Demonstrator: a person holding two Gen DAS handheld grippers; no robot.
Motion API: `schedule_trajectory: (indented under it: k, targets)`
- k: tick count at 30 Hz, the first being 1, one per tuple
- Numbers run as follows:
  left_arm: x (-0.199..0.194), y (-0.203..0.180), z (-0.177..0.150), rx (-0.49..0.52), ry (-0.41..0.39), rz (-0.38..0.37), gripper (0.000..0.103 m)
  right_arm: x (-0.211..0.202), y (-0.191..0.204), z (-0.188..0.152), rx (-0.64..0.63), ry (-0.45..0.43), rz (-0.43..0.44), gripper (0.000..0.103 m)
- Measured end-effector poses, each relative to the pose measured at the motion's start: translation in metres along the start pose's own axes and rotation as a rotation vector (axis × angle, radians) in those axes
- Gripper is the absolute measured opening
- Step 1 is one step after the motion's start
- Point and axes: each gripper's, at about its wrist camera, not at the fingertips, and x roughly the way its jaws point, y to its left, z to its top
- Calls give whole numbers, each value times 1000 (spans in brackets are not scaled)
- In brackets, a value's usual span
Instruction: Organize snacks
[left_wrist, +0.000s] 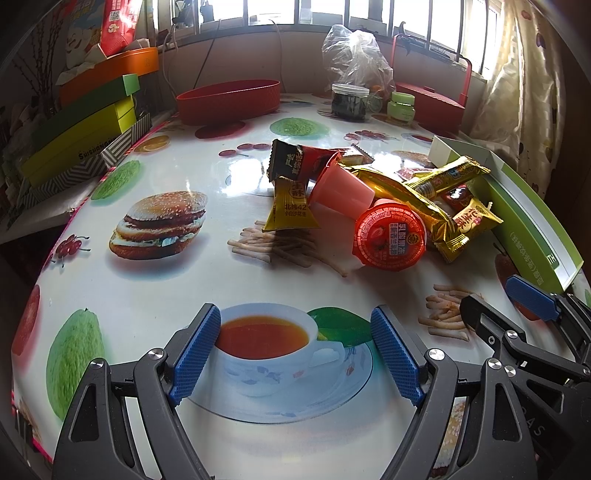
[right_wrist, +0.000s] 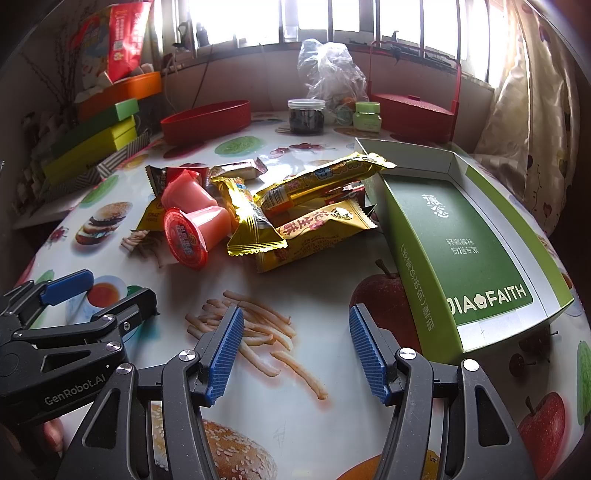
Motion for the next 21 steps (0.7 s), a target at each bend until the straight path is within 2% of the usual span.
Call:
schedule_trajectory:
  k: [21]
  targets:
    - [-2,0,1,0,4,-2,84,1,1,1,-2,1,-1,60]
